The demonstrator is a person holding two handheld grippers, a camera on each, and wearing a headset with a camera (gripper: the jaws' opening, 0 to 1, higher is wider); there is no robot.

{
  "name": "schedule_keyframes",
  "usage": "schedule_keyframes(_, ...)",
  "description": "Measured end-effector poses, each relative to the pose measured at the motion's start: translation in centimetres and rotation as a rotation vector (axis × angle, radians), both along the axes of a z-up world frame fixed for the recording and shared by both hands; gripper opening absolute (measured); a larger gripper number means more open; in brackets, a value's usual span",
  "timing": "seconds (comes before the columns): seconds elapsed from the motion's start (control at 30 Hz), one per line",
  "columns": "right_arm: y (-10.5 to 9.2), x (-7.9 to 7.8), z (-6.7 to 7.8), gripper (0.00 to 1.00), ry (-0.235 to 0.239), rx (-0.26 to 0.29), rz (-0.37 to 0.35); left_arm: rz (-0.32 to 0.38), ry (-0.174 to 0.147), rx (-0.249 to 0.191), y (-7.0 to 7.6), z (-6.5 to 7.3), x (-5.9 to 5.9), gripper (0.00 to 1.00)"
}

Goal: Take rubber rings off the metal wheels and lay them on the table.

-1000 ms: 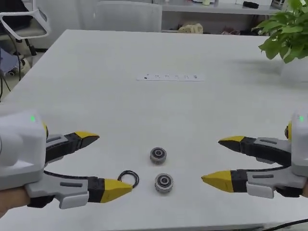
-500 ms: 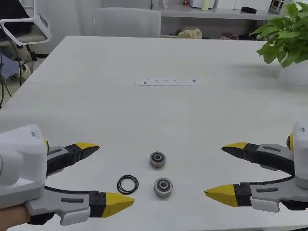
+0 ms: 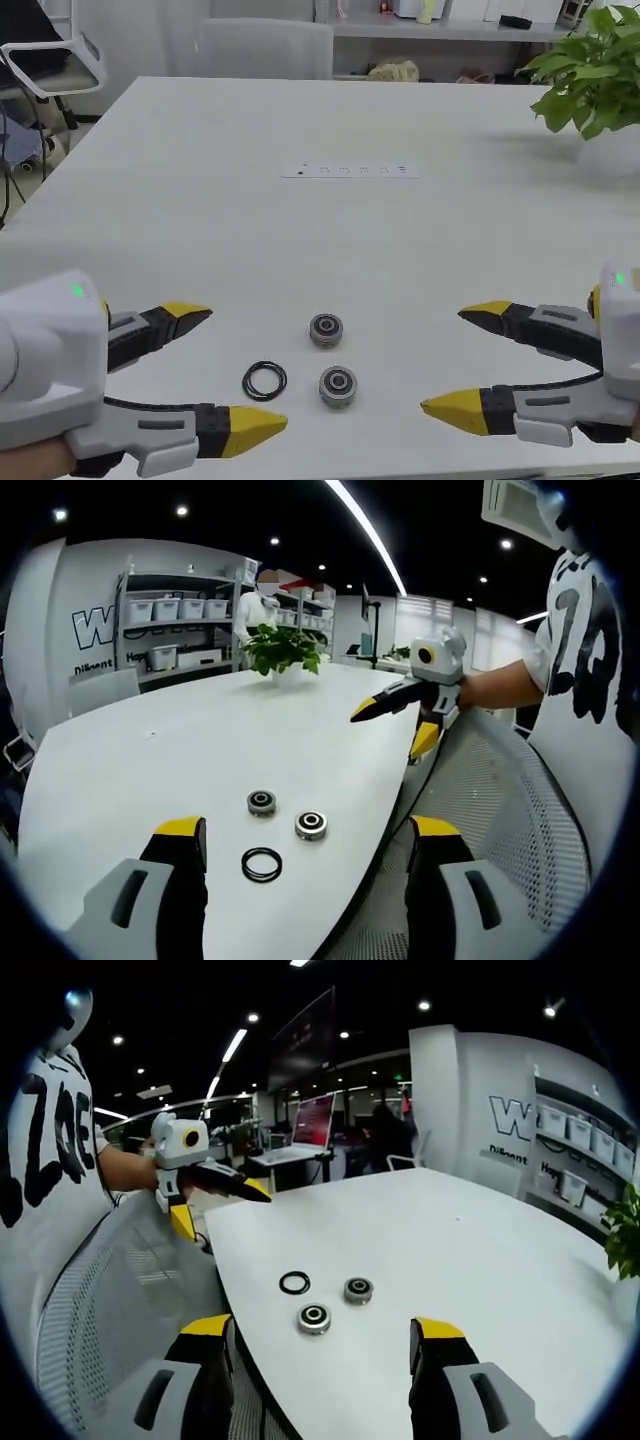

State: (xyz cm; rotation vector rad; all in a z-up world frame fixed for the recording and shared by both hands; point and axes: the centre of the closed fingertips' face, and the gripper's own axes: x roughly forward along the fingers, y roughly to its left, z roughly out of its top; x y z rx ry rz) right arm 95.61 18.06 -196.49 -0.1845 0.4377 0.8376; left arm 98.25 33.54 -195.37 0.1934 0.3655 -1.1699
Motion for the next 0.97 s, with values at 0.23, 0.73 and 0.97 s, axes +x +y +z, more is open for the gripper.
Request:
schedule_keyframes(0.23, -0.1, 0.0, -0.1, 0.70, -0.006, -0.008, -0.006, -0.003, -0.038, 0.039, 0.0, -0.4, -0.1, 0.79)
schedule_keyframes(0.73, 0.3, -0.1, -0.3, 0.74, -0.010, -0.029, 0.013, 0.047, -0.047, 0.031, 0.6, -0.2, 0.8, 0.78)
schedule_keyframes(0.97, 0.2, 0.0, -0.1, 0.74, -0.013, -0.014, 0.000, 0.061, -0.043, 0.036, 0.8, -0.3, 1.0, 0.78)
